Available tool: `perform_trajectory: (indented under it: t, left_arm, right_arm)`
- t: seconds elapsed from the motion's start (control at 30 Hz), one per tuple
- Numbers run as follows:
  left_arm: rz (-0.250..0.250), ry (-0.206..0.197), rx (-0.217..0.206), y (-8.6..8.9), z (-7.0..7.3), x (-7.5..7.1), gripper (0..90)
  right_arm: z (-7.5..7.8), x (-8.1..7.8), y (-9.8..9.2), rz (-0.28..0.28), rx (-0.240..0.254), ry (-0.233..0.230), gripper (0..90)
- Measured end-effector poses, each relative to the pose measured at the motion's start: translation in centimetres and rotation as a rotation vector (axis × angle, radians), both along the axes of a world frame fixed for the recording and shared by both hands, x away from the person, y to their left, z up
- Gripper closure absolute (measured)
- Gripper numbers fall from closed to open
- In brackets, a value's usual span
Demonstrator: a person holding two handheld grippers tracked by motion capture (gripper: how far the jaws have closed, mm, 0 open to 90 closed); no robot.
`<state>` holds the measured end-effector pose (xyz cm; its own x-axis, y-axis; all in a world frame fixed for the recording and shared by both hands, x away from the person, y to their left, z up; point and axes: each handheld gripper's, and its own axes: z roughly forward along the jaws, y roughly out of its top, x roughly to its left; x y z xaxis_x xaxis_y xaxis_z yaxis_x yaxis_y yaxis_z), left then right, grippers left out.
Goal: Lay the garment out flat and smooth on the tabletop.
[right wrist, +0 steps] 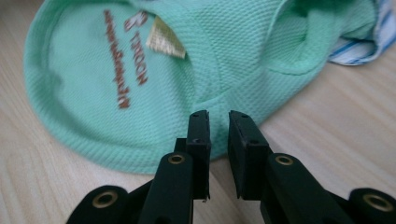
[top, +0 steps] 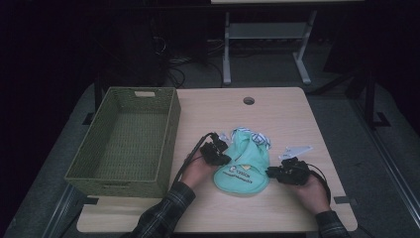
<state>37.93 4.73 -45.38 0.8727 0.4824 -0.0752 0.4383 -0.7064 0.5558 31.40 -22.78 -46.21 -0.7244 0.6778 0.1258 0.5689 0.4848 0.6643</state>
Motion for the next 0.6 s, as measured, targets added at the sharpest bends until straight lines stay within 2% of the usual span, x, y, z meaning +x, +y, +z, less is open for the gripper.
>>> perform_trajectory:
  t: [0.2,0.4,0.43,0.6]
  left_arm:
    - [-0.02,0.02,-0.006,0.4,0.0,-1.6,87.3]
    - [-0.022,0.025,-0.017,0.9,0.0,-2.9,86.6]
    - [-0.013,0.025,-0.03,0.9,-0.1,-3.1,86.5]
    - [-0.01,0.018,-0.032,0.8,-0.1,-3.2,86.5]
  right_arm:
    - [0.7,0.8,-0.3,-0.018,0.031,-0.029,79.5]
    - [1.3,2.7,-0.4,-0.05,0.057,-0.05,81.4]
    - [1.2,3.2,-0.4,-0.055,0.067,-0.05,81.7]
    - [0.6,5.2,-0.2,-0.081,0.104,-0.024,80.6]
